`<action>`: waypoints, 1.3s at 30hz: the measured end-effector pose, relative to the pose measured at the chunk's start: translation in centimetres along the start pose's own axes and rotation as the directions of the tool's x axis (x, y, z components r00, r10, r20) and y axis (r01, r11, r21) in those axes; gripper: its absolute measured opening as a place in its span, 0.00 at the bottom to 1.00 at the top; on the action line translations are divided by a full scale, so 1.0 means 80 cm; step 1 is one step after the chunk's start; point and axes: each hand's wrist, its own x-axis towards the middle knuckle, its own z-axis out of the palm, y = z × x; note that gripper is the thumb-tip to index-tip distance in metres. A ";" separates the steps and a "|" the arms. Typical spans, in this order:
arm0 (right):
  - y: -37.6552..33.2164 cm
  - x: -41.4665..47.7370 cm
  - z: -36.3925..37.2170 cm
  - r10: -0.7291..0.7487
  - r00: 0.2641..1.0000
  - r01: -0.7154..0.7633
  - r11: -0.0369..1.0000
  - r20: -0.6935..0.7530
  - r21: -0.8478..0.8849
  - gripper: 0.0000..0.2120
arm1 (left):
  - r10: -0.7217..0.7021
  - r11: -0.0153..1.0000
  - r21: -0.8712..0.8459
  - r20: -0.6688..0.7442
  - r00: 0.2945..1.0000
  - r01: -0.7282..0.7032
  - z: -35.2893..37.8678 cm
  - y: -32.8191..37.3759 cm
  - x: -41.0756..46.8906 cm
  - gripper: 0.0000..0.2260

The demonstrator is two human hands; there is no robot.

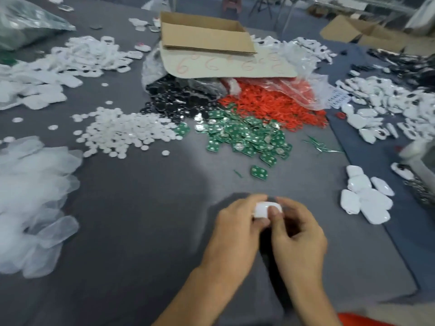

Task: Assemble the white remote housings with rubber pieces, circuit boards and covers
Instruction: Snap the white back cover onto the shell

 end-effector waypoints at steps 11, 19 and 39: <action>0.074 0.105 -0.106 0.116 0.904 -0.228 0.945 -0.412 -0.235 0.08 | 0.285 0.890 0.234 0.387 0.877 -0.392 0.182 0.049 0.076 0.16; 0.005 0.057 -0.010 0.008 0.916 -0.004 1.000 -0.400 0.011 0.14 | 0.180 0.973 -0.152 0.036 0.983 -0.173 0.081 0.029 0.073 0.12; -0.286 0.150 0.507 -0.370 0.649 0.607 0.779 0.665 -0.158 0.14 | -0.275 0.654 0.522 -0.509 0.815 0.547 -0.380 -0.190 0.307 0.11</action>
